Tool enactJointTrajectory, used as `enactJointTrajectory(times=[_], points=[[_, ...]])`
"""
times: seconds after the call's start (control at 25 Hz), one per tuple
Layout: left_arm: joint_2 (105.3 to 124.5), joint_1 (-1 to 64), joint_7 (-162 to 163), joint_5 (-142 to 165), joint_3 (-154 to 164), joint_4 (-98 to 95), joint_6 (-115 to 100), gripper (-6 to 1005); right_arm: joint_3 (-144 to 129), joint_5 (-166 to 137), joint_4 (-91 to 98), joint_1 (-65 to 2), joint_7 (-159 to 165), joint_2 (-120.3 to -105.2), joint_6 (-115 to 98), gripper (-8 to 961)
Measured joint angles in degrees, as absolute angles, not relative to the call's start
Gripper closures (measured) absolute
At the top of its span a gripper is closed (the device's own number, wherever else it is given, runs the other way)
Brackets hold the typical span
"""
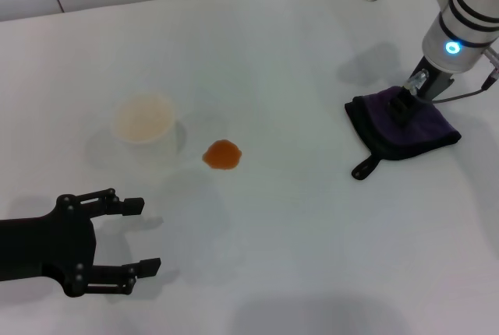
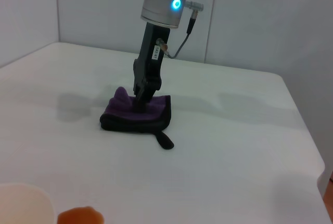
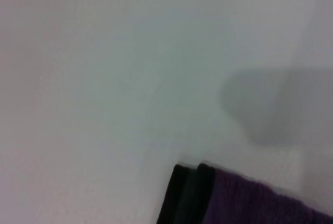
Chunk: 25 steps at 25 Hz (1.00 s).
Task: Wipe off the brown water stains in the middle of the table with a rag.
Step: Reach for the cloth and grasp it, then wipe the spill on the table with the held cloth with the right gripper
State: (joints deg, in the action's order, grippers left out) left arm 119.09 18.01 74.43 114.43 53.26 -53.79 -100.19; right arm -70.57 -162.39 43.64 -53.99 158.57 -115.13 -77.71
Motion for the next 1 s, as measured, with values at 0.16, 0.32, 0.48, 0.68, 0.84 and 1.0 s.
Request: enactJointTrajectory(times=[0.16, 0.32, 0.48, 0.68, 0.84, 1.0], points=[[119.09, 18.02, 74.44, 114.42, 53.26, -53.79, -100.19, 138, -71.49, -162.43, 43.74, -54.02, 158.44, -115.2, -77.67, 928], [119.17, 17.96, 74.43, 114.35, 53.22, -53.78, -100.2, 138, -72.52, -160.97, 44.7, -54.05, 157.16, -115.49, -78.13, 928], [119.18, 17.88, 74.39, 114.24, 53.23, -53.75, -100.25, 138, -75.86, -157.87, 46.07, -54.19, 156.34, -115.76, -78.72, 928], [119.18, 17.81, 73.9, 113.64, 53.26, -53.76, -100.48, 138, -81.08, -153.82, 46.7, -55.34, 156.26, -115.8, -79.21, 928], [119.18, 17.74, 73.66, 113.51, 53.44, -53.63, -100.55, 138, -85.42, -150.02, 46.72, -56.73, 156.26, -115.92, -79.21, 928], [119.18, 17.75, 73.49, 113.21, 54.94, -53.61, -100.62, 138, -89.85, -146.14, 47.19, -58.1, 156.26, -115.98, -78.76, 928]])
